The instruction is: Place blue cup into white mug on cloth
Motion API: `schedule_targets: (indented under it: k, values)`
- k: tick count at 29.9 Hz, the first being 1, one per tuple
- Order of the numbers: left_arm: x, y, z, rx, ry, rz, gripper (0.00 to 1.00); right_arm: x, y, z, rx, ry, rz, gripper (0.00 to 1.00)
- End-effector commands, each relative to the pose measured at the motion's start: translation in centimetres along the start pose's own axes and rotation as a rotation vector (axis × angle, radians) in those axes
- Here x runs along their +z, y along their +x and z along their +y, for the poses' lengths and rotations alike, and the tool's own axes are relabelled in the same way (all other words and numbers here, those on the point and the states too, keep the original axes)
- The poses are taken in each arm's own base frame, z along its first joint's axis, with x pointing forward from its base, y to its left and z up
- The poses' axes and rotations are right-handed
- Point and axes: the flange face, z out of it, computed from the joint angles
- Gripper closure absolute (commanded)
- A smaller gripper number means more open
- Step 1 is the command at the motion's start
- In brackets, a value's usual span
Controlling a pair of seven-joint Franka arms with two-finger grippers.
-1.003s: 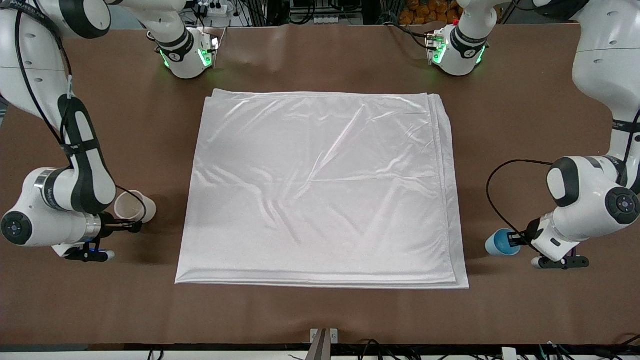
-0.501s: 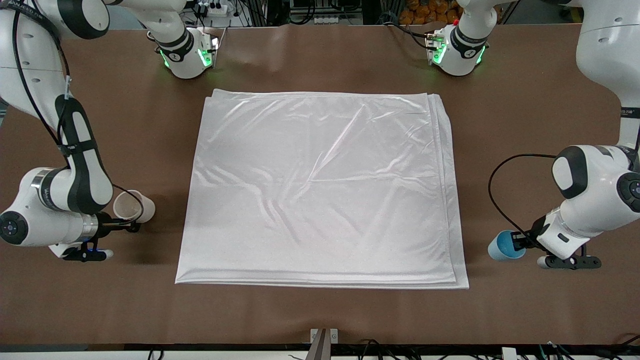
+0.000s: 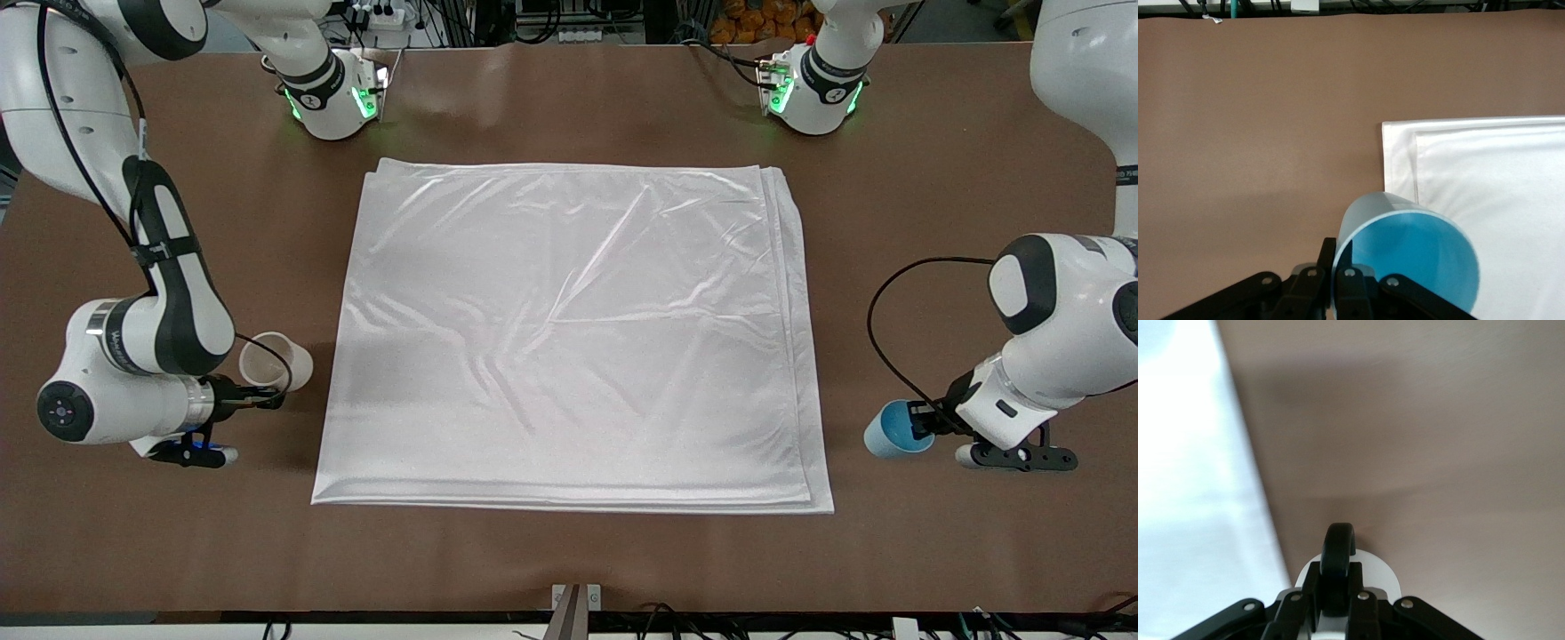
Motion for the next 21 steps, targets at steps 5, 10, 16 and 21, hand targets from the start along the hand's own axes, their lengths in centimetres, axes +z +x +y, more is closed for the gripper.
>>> schedule_targets:
  k: [5, 10, 16, 21]
  values:
    - [-3.0, -0.5, 1.5, 0.034, 0.004, 0.006, 1.00, -1.8, -2.1, -7.7, 0.182, 0.054, -0.028, 0.94]
    - [-3.5, -0.4, 1.9, 0.037, 0.004, 0.012, 1.00, -2.1, -3.2, -11.8, 0.290, 0.078, -0.037, 0.94]
    - [-4.1, -0.5, 3.0, 0.051, -0.004, 0.011, 1.00, -1.8, -5.0, -18.4, 0.429, 0.080, -0.017, 0.94]
    - [-4.4, -0.5, 4.1, 0.055, -0.012, 0.016, 1.00, -1.2, -6.7, -23.9, 0.520, 0.098, 0.013, 0.94]
